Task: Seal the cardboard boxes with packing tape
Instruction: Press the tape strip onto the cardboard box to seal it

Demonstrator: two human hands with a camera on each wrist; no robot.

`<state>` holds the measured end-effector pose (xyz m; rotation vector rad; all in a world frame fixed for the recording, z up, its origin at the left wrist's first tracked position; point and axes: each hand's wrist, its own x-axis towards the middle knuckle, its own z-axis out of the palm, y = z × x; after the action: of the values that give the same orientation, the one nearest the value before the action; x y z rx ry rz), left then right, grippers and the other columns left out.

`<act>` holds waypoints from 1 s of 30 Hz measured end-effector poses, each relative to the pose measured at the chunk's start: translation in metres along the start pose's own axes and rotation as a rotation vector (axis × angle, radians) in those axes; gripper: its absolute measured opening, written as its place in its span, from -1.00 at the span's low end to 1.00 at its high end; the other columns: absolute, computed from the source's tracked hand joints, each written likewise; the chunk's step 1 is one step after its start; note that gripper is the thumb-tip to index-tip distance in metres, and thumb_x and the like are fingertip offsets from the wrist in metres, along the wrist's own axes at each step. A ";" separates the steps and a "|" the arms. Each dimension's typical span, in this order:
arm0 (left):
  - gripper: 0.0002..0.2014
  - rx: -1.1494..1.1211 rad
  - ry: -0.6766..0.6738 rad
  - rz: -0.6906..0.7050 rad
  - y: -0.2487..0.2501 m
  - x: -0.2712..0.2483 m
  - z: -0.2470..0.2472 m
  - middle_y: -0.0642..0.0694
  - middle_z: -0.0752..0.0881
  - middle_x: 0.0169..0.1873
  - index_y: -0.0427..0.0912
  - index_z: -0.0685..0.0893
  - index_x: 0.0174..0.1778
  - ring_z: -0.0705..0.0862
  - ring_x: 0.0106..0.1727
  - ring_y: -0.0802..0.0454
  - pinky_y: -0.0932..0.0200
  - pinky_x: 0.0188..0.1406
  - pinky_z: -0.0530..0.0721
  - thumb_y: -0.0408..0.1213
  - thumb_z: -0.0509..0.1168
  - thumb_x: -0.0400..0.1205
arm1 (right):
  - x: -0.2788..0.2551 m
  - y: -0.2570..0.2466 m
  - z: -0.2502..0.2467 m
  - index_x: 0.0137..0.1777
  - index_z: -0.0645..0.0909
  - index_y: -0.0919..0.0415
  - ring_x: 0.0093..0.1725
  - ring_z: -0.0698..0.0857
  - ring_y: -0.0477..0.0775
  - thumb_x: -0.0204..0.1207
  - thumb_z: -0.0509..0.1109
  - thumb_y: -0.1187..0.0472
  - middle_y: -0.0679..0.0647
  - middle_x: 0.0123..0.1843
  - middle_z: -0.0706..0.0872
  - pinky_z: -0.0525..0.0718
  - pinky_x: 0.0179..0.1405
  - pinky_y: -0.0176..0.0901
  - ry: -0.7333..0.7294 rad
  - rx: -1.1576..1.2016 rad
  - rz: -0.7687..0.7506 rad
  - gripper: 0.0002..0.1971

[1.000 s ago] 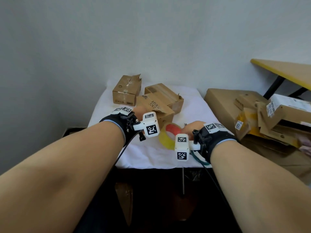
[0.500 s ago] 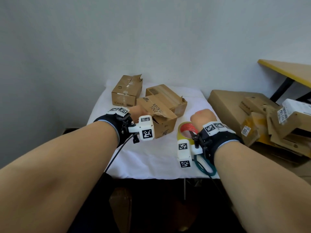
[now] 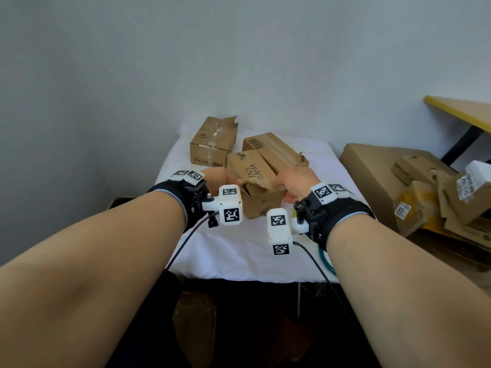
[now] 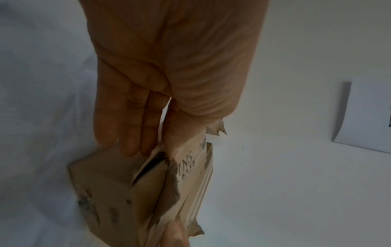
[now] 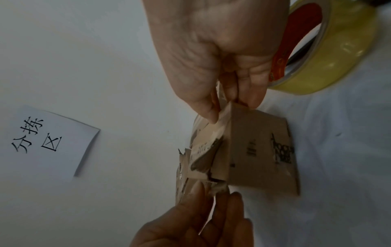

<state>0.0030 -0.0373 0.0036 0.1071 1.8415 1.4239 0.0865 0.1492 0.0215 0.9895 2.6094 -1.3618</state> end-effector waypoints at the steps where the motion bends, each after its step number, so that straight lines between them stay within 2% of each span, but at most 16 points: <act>1: -0.84 -0.011 0.008 0.005 -0.004 0.006 -0.006 -0.27 0.76 0.09 -0.29 0.72 -0.03 0.70 0.26 -0.21 -0.20 0.49 0.56 -0.30 0.48 0.55 | -0.009 -0.007 0.001 0.02 0.61 0.26 -0.22 0.69 0.08 0.71 0.28 0.25 0.14 -0.10 0.70 0.71 -0.06 -0.16 -0.038 -0.036 0.010 -0.89; 2: -0.67 -0.041 0.018 -0.003 -0.007 0.004 -0.010 -0.31 0.77 0.17 -0.31 0.75 0.07 0.72 0.28 -0.24 -0.23 0.46 0.58 -0.29 0.54 0.42 | -0.007 -0.005 0.003 -0.10 0.58 0.24 -0.33 0.64 0.05 0.74 0.24 0.23 0.10 -0.24 0.67 0.61 -0.21 -0.18 -0.015 -0.039 -0.010 -0.81; 3: -0.56 -0.063 0.010 -0.008 -0.008 0.001 -0.012 -0.33 0.77 0.20 -0.33 0.77 0.14 0.74 0.25 -0.25 -0.24 0.43 0.60 -0.29 0.53 0.34 | -0.010 -0.007 0.006 -0.17 0.56 0.21 -0.37 0.61 0.03 0.74 0.25 0.23 0.09 -0.29 0.65 0.59 -0.27 -0.17 -0.034 -0.043 -0.025 -0.77; 4: -0.58 -0.107 -0.007 0.005 -0.009 -0.005 -0.014 -0.36 0.77 0.16 -0.34 0.76 0.15 0.77 0.15 -0.24 -0.20 0.38 0.65 -0.32 0.50 0.36 | -0.014 -0.009 0.009 -0.18 0.57 0.17 -0.33 0.63 0.03 0.71 0.31 0.24 0.09 -0.24 0.67 0.66 -0.23 -0.14 -0.063 0.002 -0.041 -0.80; 5: -0.69 -0.143 -0.034 0.016 -0.008 -0.013 -0.015 -0.36 0.78 0.03 -0.35 0.75 0.12 0.79 -0.02 -0.20 -0.09 0.24 0.73 -0.37 0.44 0.46 | -0.016 -0.007 0.011 -0.15 0.59 0.12 -0.23 0.68 0.04 0.66 0.40 0.26 0.10 -0.13 0.70 0.77 -0.11 -0.07 -0.090 0.066 -0.048 -0.86; 7: -0.85 -0.236 -0.074 0.040 -0.012 -0.022 -0.014 -0.26 0.73 -0.25 -0.33 0.68 0.09 0.74 -0.38 -0.05 0.12 -0.25 0.79 -0.49 0.24 0.67 | -0.016 0.000 0.019 0.04 0.66 0.04 0.06 0.73 0.08 0.57 0.54 0.25 0.07 0.10 0.73 0.81 0.17 0.06 -0.036 0.243 -0.045 -0.85; 9: -0.82 -0.287 -0.061 0.045 -0.019 -0.028 -0.014 -0.22 0.74 -0.36 -0.32 0.64 0.10 0.74 -0.50 -0.02 0.16 -0.48 0.77 -0.54 0.16 0.72 | -0.023 0.002 0.028 0.24 0.67 0.00 0.22 0.70 0.09 0.57 0.56 0.20 0.05 0.22 0.72 0.76 0.26 0.10 -0.049 0.309 -0.078 -0.73; 11: -0.81 -0.318 -0.031 0.053 -0.028 -0.029 -0.014 -0.25 0.74 -0.33 -0.33 0.64 0.00 0.77 -0.48 -0.05 0.12 -0.48 0.79 -0.62 0.15 0.68 | -0.026 0.004 0.037 0.27 0.67 -0.05 0.26 0.68 0.07 0.61 0.52 0.17 0.03 0.27 0.73 0.73 0.30 0.09 -0.041 0.350 -0.120 -0.74; 13: -0.74 -0.340 0.004 0.072 -0.037 -0.027 -0.013 -0.28 0.71 -0.25 -0.30 0.61 -0.07 0.79 -0.43 -0.07 0.09 -0.38 0.81 -0.72 0.14 0.62 | -0.030 0.006 0.041 0.17 0.70 -0.11 0.26 0.70 0.07 0.61 0.48 0.18 0.03 0.27 0.74 0.72 0.33 0.12 -0.028 0.372 -0.143 -0.80; 15: -0.73 -0.342 0.024 0.118 -0.045 -0.024 -0.009 -0.26 0.73 -0.22 -0.27 0.63 -0.05 0.79 -0.34 -0.06 0.05 -0.19 0.79 -0.73 0.21 0.60 | -0.035 0.009 0.043 0.17 0.72 -0.09 0.25 0.71 0.10 0.60 0.43 0.29 0.07 0.28 0.75 0.71 0.36 0.14 -0.036 0.375 -0.137 -0.73; 17: -0.76 -0.353 0.072 0.180 -0.050 -0.023 -0.003 -0.22 0.75 -0.21 -0.24 0.68 -0.07 0.78 -0.25 -0.06 0.05 -0.12 0.79 -0.68 0.32 0.58 | -0.037 0.012 0.042 0.27 0.74 -0.01 0.26 0.71 0.13 0.55 0.41 0.37 0.11 0.28 0.76 0.68 0.40 0.18 -0.026 0.359 -0.141 -0.63; 19: -0.78 -0.371 0.134 0.237 -0.053 -0.022 0.004 -0.17 0.76 -0.21 -0.20 0.71 -0.10 0.76 -0.26 -0.03 0.11 -0.24 0.77 -0.63 0.39 0.56 | -0.037 0.015 0.043 0.31 0.75 0.02 0.27 0.69 0.10 0.53 0.44 0.37 0.09 0.25 0.77 0.65 0.37 0.16 -0.025 0.368 -0.156 -0.61; 21: -0.79 -0.405 0.183 0.279 -0.056 -0.021 0.010 -0.14 0.77 -0.23 -0.20 0.71 -0.11 0.75 -0.32 0.02 0.21 -0.40 0.72 -0.62 0.41 0.55 | -0.037 0.017 0.046 0.30 0.75 0.02 0.20 0.71 0.02 0.52 0.48 0.33 0.01 0.22 0.77 0.67 0.17 -0.07 -0.025 0.397 -0.176 -0.63; 24: -0.80 -0.491 0.207 0.324 -0.063 -0.022 0.018 -0.15 0.77 -0.21 -0.21 0.72 -0.10 0.76 -0.30 0.03 0.26 -0.40 0.74 -0.62 0.40 0.56 | -0.036 0.020 0.050 0.23 0.78 0.03 0.06 0.70 -0.18 0.53 0.49 0.33 -0.03 0.16 0.80 0.55 -0.10 -0.28 -0.015 0.474 -0.187 -0.69; 28: -0.83 -0.496 0.237 0.407 -0.057 -0.025 0.023 -0.10 0.69 -0.31 -0.24 0.73 -0.09 0.72 -0.38 0.14 0.36 -0.41 0.68 -0.60 0.41 0.57 | -0.032 0.026 0.052 0.14 0.78 0.02 -0.08 0.75 -0.27 0.60 0.44 0.33 -0.04 0.03 0.84 0.56 -0.18 -0.36 -0.017 0.583 -0.196 -0.77; 30: -0.86 -0.455 0.254 0.451 -0.049 -0.027 0.021 -0.05 0.71 -0.33 -0.22 0.75 -0.09 0.71 -0.36 0.17 0.39 -0.39 0.67 -0.54 0.45 0.56 | -0.031 0.028 0.052 0.06 0.77 -0.02 -0.06 0.78 -0.22 0.62 0.44 0.31 -0.05 -0.01 0.85 0.62 -0.11 -0.33 -0.033 0.644 -0.192 -0.81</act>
<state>0.0535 -0.0525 -0.0253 0.1208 1.7029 2.2289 0.1137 0.1055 -0.0209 0.7456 2.3166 -2.3233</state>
